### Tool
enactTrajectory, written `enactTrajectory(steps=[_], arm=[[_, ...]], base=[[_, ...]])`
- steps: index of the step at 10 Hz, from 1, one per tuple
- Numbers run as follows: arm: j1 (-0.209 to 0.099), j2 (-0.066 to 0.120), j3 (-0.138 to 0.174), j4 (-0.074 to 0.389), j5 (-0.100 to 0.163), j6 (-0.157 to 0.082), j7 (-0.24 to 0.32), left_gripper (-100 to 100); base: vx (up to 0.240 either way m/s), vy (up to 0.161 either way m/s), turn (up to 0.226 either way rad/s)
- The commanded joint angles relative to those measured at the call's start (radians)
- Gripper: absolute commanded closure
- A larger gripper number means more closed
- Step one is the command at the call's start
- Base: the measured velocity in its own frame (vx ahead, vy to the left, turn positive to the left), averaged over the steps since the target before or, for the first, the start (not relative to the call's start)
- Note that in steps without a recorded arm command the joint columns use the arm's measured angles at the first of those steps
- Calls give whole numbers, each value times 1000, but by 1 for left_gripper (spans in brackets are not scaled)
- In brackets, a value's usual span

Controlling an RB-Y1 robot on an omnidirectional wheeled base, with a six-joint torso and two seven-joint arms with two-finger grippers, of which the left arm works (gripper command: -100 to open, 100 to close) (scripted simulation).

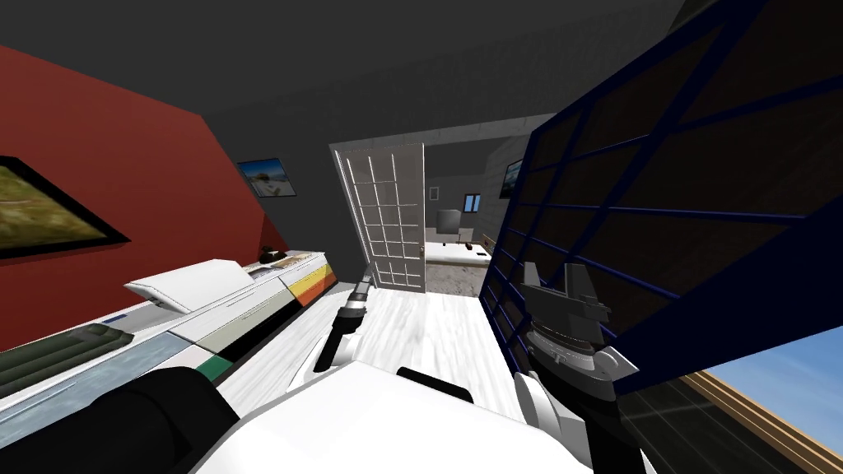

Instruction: Pull the door open

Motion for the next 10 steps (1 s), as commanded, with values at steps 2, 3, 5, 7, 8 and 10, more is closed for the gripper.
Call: enactTrajectory(steps=[2,3,5,7,8,10], arm=[[-12,4,14,46,-12,-9,-49,-100],[-17,6,20,67,-16,-15,-67,-100],[-27,10,32,109,-25,-28,-104,-100],[-37,12,44,152,-34,-40,-142,-100],[-43,13,51,175,-39,-47,-162,-100],[-54,15,64,220,-48,-60,-201,-100]], base=[[99,-10,-45],[108,-19,-43],[100,-11,-47],[100,-15,-47],[108,-1,-48],[96,-4,-51]])
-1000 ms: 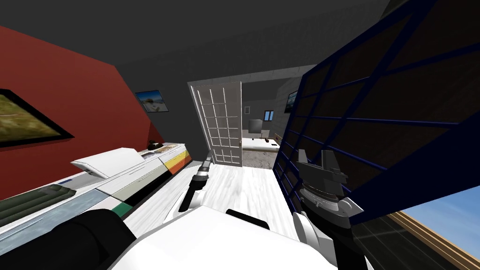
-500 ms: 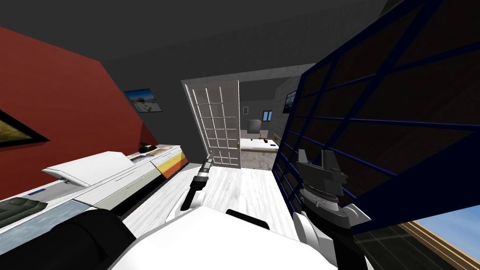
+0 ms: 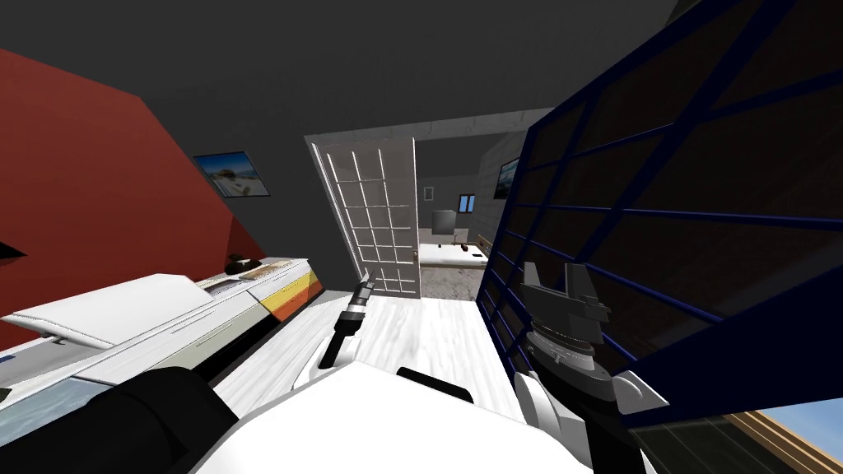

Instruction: Pull the door open

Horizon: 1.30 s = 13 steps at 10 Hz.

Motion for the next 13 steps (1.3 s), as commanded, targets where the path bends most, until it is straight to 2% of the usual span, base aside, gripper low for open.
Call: enactTrajectory(steps=[1,13], arm=[[-6,-1,9,32,-9,-10,-35,-100],[-72,-9,89,308,-66,-91,-277,-100]], base=[[95,2,-42],[101,-7,-51]])
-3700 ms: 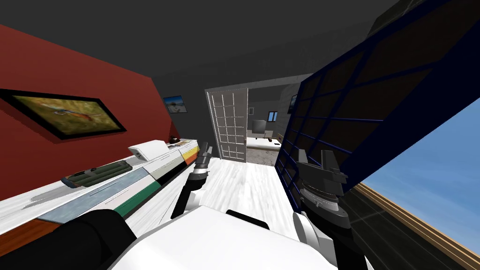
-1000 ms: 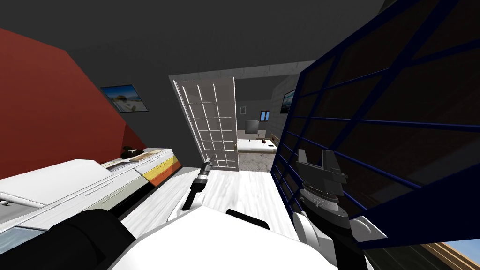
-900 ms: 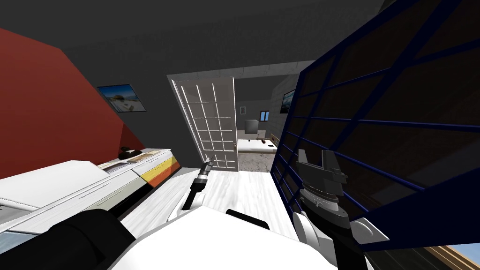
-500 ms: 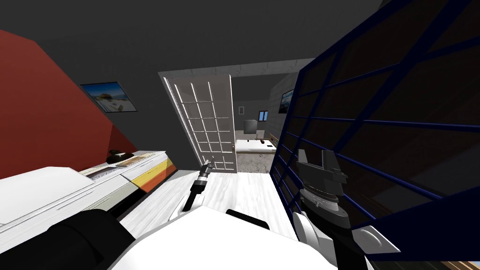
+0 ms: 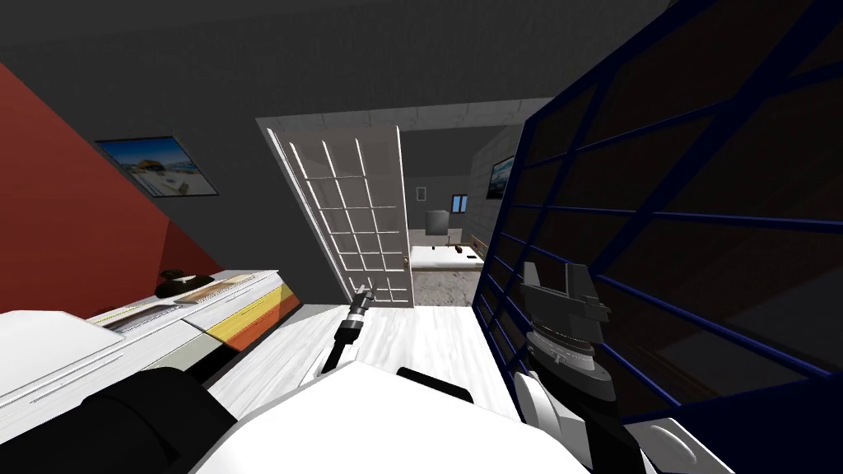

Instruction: Pull the door open

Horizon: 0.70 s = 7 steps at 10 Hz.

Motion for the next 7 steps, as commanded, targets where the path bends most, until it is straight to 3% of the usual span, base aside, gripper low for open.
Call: enactTrajectory(steps=[1,7], arm=[[-11,-2,11,37,-7,-8,-34,-100],[-42,-17,49,168,-35,-47,-148,-100]], base=[[102,-2,-47],[102,-3,-47]])
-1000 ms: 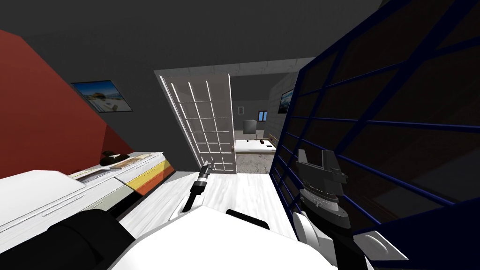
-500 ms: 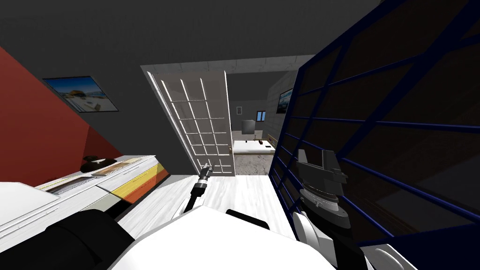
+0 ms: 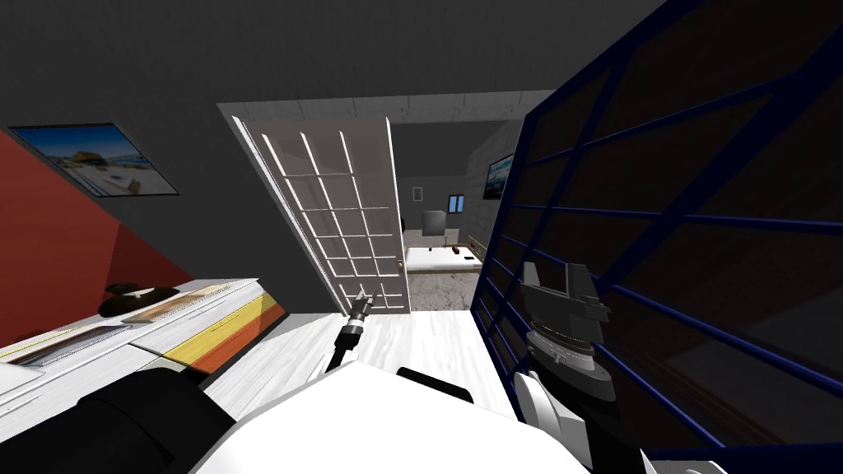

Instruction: Pull the door open

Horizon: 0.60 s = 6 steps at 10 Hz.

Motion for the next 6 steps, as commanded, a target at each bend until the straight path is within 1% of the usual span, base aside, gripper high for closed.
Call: enactTrajectory(steps=[1,6], arm=[[-9,-2,11,35,-7,-10,-31,-100],[-33,-20,40,134,-27,-39,-118,-100]], base=[[108,1,-44],[100,8,-44]])
